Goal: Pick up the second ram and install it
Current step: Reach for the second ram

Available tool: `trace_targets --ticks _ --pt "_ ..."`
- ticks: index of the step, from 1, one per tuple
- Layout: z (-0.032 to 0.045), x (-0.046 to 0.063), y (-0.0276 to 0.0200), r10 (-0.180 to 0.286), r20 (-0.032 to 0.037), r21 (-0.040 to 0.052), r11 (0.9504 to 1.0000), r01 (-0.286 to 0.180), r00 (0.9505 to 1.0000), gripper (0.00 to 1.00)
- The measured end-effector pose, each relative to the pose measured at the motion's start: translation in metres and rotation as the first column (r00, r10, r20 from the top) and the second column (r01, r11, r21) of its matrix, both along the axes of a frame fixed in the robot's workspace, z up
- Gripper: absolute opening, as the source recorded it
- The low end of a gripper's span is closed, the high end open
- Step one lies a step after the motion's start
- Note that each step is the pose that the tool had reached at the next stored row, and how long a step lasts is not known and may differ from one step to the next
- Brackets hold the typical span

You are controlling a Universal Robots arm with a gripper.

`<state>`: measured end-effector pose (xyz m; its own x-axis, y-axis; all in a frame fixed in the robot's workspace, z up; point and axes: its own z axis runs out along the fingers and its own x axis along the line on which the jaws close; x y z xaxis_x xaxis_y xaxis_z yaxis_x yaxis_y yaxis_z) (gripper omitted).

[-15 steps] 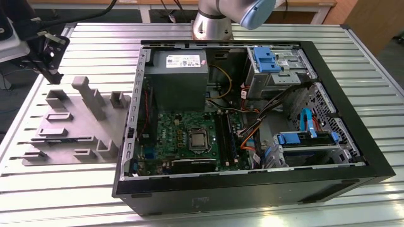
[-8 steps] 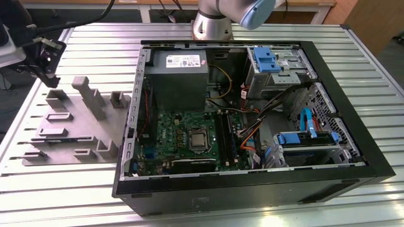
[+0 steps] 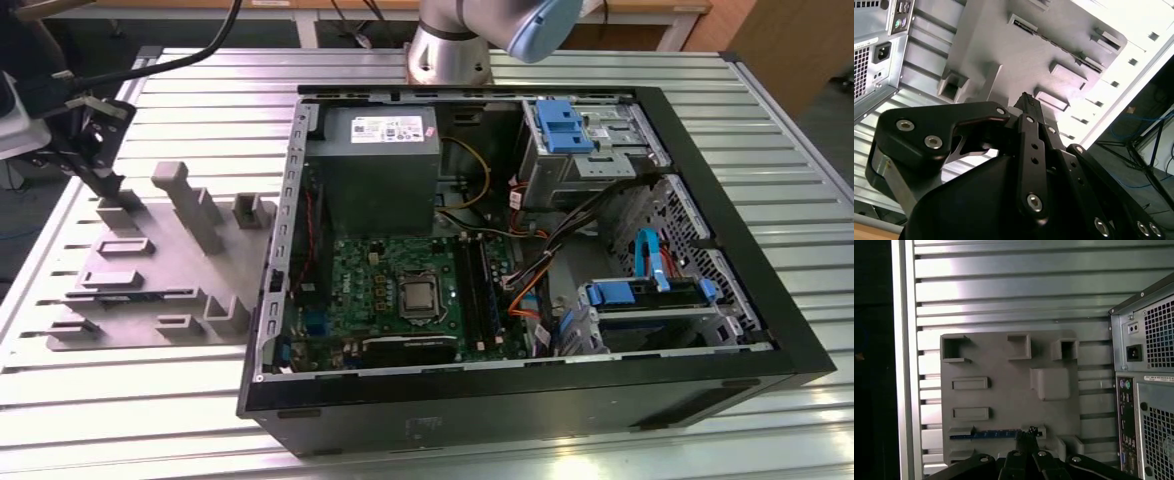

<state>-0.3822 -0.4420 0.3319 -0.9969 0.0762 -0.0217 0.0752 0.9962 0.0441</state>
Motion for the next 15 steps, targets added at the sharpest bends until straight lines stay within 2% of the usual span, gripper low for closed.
trace_targets --ticks 15 --pt "-0.0231 -0.009 -0.0124 0.000 -0.0044 0.0000 1.0000 0.000 1.0000 0.11"
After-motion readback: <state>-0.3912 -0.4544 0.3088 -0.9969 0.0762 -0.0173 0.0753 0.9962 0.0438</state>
